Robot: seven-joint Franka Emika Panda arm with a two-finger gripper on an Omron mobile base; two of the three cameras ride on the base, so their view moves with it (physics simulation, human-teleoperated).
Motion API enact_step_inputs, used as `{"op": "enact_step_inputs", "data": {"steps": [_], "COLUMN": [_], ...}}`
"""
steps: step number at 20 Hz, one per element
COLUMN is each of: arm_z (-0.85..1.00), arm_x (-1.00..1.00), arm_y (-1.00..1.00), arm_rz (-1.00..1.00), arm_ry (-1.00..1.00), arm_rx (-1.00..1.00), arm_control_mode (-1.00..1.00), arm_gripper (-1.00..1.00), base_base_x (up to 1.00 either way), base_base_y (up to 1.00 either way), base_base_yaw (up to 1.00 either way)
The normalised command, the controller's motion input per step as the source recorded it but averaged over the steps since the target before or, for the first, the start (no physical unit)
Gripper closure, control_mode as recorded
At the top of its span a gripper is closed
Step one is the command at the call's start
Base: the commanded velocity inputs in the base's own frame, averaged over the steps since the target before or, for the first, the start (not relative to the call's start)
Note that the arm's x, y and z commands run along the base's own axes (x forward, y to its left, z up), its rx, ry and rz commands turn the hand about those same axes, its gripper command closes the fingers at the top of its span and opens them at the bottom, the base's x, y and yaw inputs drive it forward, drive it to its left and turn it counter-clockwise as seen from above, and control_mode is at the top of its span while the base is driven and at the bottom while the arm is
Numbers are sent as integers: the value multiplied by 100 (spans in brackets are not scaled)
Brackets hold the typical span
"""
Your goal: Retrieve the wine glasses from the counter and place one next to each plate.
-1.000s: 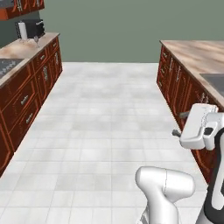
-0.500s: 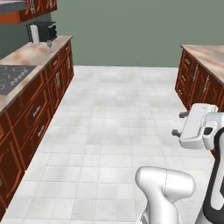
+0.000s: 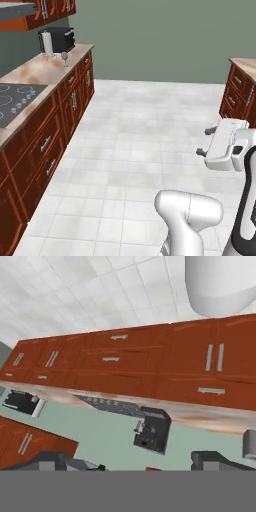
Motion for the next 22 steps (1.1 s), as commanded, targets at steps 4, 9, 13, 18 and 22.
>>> {"op": "enact_step_inputs", "data": {"steps": [4,9,13,18,22], "arm_z": [0,0,0,0,0], "arm_x": [0,0,0,0,0], "arm_y": [0,0,0,0,0], "arm_rz": [0,0,0,0,0], "arm_ry": [0,0,0,0,0], "arm_rx": [0,0,0,0,0], "arm_control_mode": [100,100,100,100,100], "arm_gripper": [-100,-100,-100,-100,-100], "base_base_x": [100,100,100,100,100], "base_base_y": [4,1,1,1,0], "base_base_yaw": [14,15,16,20,34]}}
